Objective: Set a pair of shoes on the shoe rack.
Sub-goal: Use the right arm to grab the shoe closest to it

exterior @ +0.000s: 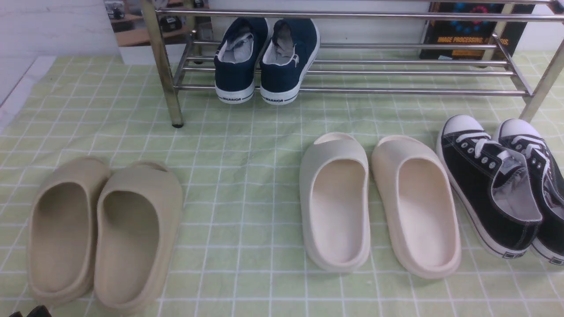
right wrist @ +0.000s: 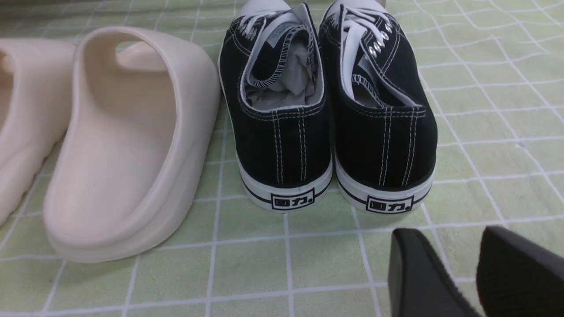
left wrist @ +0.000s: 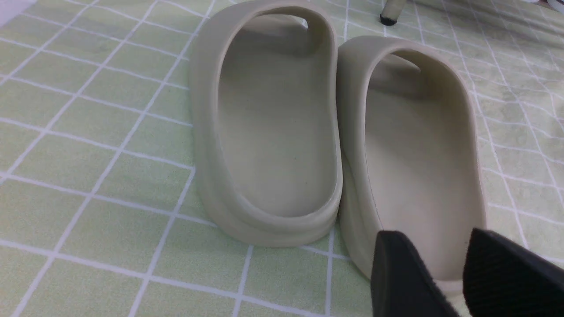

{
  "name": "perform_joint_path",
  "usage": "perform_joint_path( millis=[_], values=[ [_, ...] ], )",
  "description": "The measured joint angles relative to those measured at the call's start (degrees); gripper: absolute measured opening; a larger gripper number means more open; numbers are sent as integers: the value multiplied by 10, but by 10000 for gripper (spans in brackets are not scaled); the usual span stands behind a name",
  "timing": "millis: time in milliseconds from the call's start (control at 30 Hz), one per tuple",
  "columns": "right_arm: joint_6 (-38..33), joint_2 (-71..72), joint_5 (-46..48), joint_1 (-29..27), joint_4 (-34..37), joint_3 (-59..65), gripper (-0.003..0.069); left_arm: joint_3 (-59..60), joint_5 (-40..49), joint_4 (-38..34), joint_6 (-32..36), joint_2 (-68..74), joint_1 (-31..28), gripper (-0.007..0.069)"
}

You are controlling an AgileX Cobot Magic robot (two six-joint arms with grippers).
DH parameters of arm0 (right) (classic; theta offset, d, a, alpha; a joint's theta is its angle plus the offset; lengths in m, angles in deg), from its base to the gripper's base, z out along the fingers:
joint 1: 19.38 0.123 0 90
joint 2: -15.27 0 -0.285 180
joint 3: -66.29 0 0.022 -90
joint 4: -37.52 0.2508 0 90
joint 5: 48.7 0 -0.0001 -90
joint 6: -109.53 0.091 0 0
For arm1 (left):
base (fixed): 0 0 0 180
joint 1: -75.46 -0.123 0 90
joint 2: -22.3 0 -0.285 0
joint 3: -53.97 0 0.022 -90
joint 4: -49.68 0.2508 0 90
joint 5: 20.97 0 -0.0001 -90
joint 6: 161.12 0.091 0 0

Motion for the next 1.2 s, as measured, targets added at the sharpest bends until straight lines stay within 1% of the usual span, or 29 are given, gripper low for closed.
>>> perform_joint_path(
  millis=[33, 167, 467, 567, 600, 633, 667, 767, 933, 1067, 1167, 1200],
  values=[
    [12, 0, 0, 0, 41, 0, 246, 0, 0, 0, 0, 0, 0, 237],
    [21, 0, 0, 0, 57, 0, 246, 0, 0, 0, 0, 0, 0, 237],
    [46, 0, 0, 0, 117, 1, 246, 0, 0, 0, 0, 0, 0, 237],
    [107, 0, 1, 0, 266, 4, 246, 0, 0, 0, 0, 0, 0, 237],
    [109, 0, 1, 0, 273, 4, 246, 0, 0, 0, 0, 0, 0, 237],
    [121, 0, 1, 0, 317, 5, 246, 0, 0, 0, 0, 0, 0, 237],
    [126, 0, -3, 0, 336, 5, 246, 0, 0, 0, 0, 0, 0, 237],
    [129, 0, -25, 0, 345, 5, 246, 0, 0, 0, 0, 0, 0, 237],
    [118, 0, -64, 0, 305, 5, 246, 0, 0, 0, 0, 0, 0, 237],
    [58, 0, -68, 0, 292, -7, 243, 0, 0, 0, 0, 0, 0, 237],
    [-37, -1, -67, 0, 273, -63, 214, 0, 0, 0, 0, 0, 0, 237],
    [-43, -2, -67, 0, 273, -63, 211, 0, 0, 0, 0, 0, 0, 237]
  ],
)
